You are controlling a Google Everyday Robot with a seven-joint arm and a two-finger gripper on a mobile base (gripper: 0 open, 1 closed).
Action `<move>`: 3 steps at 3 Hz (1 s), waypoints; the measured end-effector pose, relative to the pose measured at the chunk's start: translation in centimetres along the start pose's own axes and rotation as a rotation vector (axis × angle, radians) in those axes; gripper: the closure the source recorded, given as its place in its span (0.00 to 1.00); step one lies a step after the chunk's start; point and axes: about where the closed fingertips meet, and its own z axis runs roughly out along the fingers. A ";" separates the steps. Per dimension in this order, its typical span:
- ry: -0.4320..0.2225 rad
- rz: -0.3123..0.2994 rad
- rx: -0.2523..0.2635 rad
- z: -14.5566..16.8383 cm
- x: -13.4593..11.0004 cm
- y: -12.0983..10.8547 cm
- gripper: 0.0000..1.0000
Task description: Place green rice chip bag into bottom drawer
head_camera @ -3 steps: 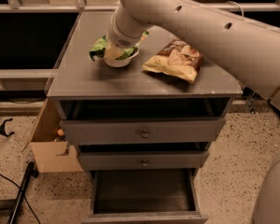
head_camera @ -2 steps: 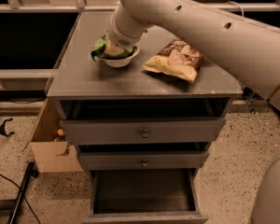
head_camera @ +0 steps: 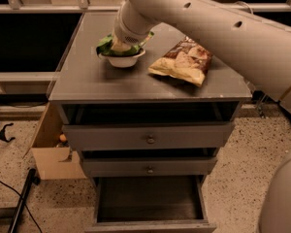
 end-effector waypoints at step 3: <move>0.010 -0.091 0.129 -4.9 -2.7 -2.9 1.00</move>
Offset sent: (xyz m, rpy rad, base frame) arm -0.0035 -0.0024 0.0706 -0.0326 -0.1581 -0.0041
